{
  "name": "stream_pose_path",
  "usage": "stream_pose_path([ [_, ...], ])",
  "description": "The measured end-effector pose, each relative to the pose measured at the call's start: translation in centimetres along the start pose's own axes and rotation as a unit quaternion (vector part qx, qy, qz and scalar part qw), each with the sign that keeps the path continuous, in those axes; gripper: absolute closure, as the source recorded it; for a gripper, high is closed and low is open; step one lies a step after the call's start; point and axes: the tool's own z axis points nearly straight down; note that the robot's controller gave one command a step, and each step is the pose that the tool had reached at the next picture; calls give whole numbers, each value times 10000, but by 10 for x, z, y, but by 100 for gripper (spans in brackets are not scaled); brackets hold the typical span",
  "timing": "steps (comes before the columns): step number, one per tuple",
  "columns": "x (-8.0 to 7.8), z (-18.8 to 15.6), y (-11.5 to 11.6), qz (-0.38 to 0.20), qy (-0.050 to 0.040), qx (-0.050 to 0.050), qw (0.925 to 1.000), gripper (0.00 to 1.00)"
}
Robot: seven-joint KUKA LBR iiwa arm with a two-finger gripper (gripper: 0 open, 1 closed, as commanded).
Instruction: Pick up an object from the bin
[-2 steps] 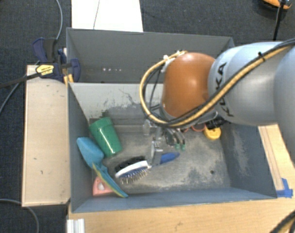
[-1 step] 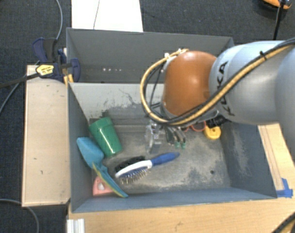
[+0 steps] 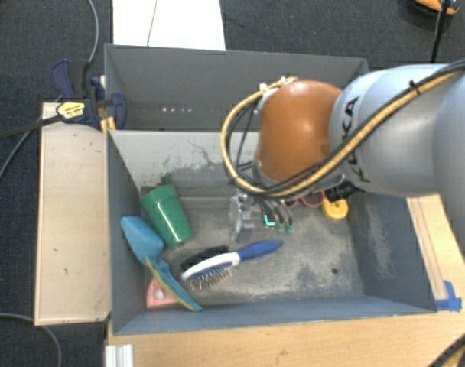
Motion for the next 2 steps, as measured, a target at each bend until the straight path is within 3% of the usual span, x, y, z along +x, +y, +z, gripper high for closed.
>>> stream_pose_path([
  [2,0,0,0,15,0,0,10000,0],
])
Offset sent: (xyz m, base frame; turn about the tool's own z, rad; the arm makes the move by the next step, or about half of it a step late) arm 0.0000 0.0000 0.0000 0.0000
